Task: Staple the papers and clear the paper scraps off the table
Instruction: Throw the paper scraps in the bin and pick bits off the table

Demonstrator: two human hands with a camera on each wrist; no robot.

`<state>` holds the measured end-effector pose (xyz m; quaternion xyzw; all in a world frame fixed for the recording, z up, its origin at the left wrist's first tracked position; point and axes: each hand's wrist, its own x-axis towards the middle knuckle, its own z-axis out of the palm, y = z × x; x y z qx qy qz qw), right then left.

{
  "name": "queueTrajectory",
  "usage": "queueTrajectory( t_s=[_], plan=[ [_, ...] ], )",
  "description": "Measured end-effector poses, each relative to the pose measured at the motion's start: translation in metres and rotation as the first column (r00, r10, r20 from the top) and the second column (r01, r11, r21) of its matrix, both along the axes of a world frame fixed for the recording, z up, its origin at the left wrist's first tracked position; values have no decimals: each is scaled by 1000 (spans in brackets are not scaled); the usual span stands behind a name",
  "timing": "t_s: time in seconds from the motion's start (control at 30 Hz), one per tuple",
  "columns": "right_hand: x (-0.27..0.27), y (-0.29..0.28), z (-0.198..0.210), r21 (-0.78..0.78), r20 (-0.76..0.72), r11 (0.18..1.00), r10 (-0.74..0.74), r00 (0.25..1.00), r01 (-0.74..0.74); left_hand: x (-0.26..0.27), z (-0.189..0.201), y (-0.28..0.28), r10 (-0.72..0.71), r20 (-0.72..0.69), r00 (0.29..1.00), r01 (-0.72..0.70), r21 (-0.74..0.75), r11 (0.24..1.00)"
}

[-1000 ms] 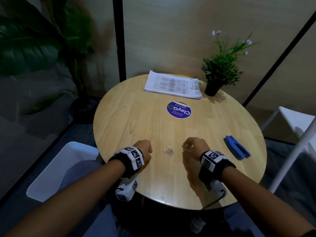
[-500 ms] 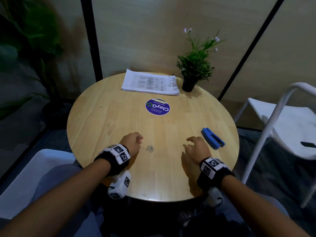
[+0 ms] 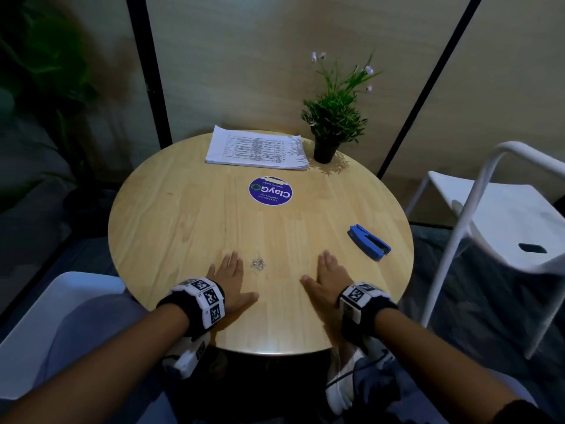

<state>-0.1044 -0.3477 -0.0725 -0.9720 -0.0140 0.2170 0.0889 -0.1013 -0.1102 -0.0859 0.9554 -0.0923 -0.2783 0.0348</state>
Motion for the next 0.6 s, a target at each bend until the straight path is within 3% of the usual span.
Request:
queueTrajectory(
  t_s=[0.2,0.33,0.43,0.53,0.6],
  plan=[
    [-8,69,-9,71,-44,972,226,973,-222,-1,0,-3,13,11,1000,-13,-18,1000],
    [0,83,2,219,-67,959,200,977,-181,-3,6,-3,32,14,999,-30,-121,992],
    [8,68,18,363,0,920,157,988,-146,-2,16,1,75,92,993,-52,-230,972],
    [14,49,22,320,68,943,70,995,-88,6,19,6,167,190,967,-117,-250,961],
    [12,48,17,210,12,977,43,999,-44,10,20,6,222,181,958,-174,-248,953]
  ],
)
